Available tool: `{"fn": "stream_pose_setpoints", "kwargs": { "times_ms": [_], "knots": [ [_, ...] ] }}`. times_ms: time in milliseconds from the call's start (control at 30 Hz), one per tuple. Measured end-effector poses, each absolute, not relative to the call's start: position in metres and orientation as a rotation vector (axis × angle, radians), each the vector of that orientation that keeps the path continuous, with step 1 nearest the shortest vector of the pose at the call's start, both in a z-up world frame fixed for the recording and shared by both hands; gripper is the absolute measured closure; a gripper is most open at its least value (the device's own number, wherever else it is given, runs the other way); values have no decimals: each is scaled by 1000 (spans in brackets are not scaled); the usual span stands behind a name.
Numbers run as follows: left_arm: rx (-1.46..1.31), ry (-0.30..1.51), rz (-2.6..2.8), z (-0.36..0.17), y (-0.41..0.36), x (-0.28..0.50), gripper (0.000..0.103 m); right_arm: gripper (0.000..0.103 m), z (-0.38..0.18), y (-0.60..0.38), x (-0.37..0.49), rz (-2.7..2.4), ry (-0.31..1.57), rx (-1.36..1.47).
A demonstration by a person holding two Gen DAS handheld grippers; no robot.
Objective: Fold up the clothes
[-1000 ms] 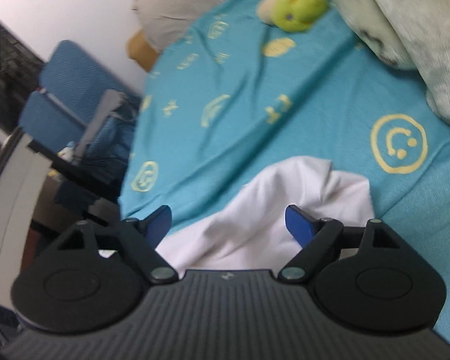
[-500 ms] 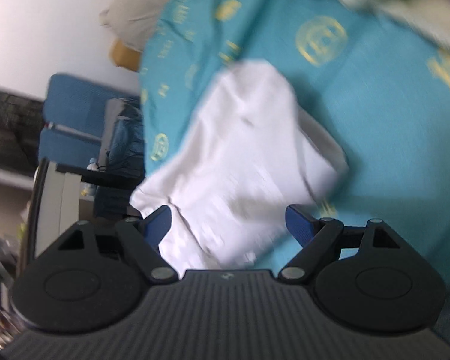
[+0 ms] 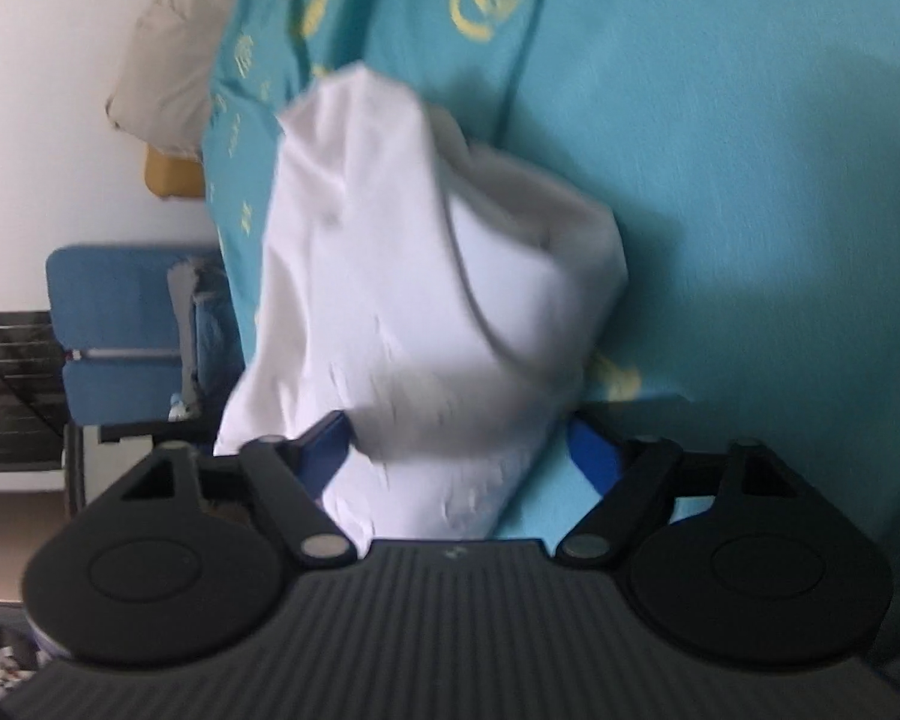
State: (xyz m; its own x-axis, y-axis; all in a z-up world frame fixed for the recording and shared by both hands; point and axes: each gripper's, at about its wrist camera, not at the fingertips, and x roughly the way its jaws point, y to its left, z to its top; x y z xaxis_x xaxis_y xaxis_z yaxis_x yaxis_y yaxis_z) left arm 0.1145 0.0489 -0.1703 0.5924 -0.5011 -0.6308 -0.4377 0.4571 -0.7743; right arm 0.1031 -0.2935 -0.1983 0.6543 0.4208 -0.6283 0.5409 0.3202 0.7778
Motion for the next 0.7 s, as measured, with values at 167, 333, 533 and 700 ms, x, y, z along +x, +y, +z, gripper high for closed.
{"fn": "stream_pose_setpoints", "kwargs": {
  "times_ms": [167, 333, 533, 700],
  "knots": [
    [-1101, 973, -24, -167, 50, 111, 50, 60, -199, -295, 106, -123, 893, 1273],
    [-1064, 904, -45, -153, 50, 103, 70, 78, -188, -297, 104, -76, 844, 1237],
    [-1028, 810, -108, -116, 55, 82, 82, 82, -155, -295, 92, -16, 780, 1202],
    [-997, 756, -163, -58, 50, 61, 84, 83, -114, -297, 73, 42, 710, 1210]
  ]
}}
